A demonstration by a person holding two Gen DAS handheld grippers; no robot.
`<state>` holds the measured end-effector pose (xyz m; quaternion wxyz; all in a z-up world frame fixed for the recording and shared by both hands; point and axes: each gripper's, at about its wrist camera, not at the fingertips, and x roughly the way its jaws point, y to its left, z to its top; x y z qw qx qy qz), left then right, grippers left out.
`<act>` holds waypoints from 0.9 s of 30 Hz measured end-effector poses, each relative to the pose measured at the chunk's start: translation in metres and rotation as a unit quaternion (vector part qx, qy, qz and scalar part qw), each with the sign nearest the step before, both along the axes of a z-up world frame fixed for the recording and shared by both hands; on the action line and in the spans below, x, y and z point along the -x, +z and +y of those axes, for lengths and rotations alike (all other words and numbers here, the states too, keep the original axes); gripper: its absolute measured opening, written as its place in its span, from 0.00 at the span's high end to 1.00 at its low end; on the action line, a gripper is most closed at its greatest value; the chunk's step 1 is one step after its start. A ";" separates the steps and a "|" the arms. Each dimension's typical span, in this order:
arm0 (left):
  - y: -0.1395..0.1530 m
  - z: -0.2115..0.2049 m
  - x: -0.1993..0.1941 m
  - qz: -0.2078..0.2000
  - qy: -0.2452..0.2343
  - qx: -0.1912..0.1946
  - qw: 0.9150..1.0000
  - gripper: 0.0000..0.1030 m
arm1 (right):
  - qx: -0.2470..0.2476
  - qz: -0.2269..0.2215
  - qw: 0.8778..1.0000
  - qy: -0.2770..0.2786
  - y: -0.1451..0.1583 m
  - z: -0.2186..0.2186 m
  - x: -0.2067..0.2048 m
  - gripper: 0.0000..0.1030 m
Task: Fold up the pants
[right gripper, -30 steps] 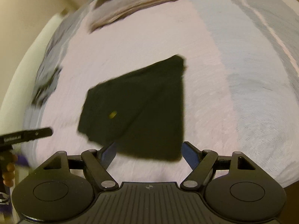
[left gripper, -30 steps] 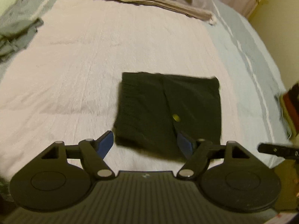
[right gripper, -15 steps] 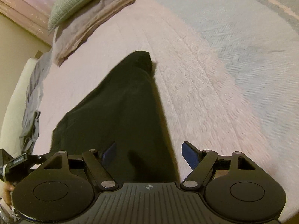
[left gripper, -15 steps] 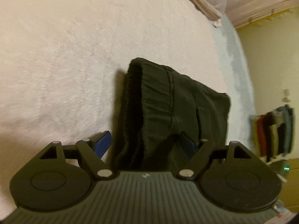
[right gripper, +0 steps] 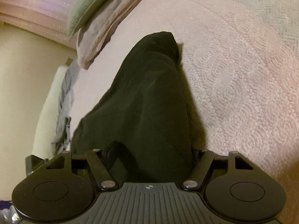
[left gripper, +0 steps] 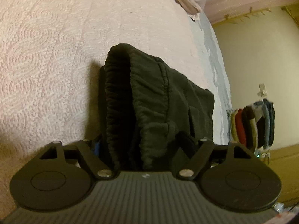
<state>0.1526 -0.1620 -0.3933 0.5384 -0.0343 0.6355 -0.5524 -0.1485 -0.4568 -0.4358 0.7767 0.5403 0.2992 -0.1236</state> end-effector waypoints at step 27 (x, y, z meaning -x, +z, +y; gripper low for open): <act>0.212 -0.138 0.143 -0.047 -0.218 0.053 0.973 0.56 | 0.015 -0.022 0.963 -0.267 0.234 -0.003 0.193 0.81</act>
